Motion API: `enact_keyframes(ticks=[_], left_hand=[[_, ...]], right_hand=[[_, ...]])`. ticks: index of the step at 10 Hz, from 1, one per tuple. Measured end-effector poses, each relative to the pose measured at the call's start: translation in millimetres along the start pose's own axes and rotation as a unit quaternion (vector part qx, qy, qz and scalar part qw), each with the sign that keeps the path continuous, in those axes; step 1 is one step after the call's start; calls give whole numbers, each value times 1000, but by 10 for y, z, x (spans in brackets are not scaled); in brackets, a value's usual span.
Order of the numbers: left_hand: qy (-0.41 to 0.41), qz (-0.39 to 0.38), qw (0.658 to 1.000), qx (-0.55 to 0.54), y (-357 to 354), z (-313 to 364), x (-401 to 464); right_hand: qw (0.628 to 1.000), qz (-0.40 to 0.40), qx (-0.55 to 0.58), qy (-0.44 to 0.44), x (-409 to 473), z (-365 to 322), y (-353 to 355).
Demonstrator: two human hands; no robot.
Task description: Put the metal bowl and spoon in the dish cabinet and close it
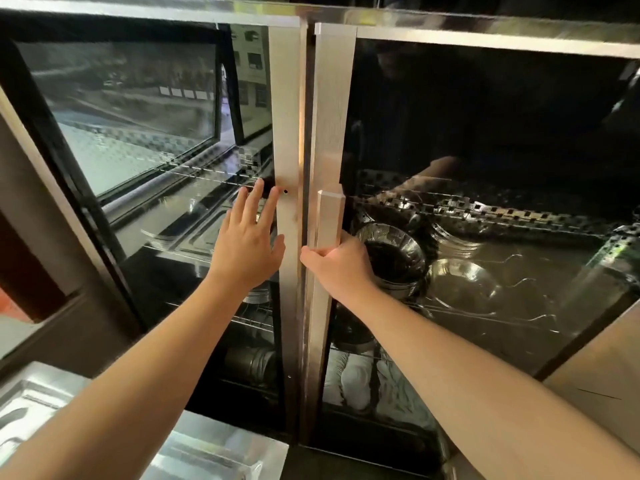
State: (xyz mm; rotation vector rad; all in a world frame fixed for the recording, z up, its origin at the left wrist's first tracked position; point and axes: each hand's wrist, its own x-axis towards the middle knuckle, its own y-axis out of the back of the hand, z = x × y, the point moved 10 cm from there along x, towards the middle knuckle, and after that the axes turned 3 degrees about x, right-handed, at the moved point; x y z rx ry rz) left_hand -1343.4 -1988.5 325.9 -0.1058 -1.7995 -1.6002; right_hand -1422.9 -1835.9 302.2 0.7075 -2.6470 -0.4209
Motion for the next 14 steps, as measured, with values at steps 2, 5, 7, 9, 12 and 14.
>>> enact_keyframes(ticks=[2, 5, 7, 9, 12, 14], left_hand=[[24, -1, 1000, 1, -80, 14, -37], [40, 23, 999, -15, -169, 54, -78], [35, 22, 999, -9, -153, 70, -74], [32, 11, 999, -15, -113, 82, -71], [20, -50, 997, -60, 74, 96, -208], [-15, -32, 995, -90, 487, 204, -267]], right_hand=[[999, 40, 4, 26, 65, 59, -13], [993, 74, 27, 86, 188, 41, -28], [993, 75, 39, 82, 237, 62, -33], [994, 71, 16, 87, 208, 19, -19], [1000, 6, -10, -12, 112, 89, -64], [989, -99, -51, -94, -29, 49, 156]])
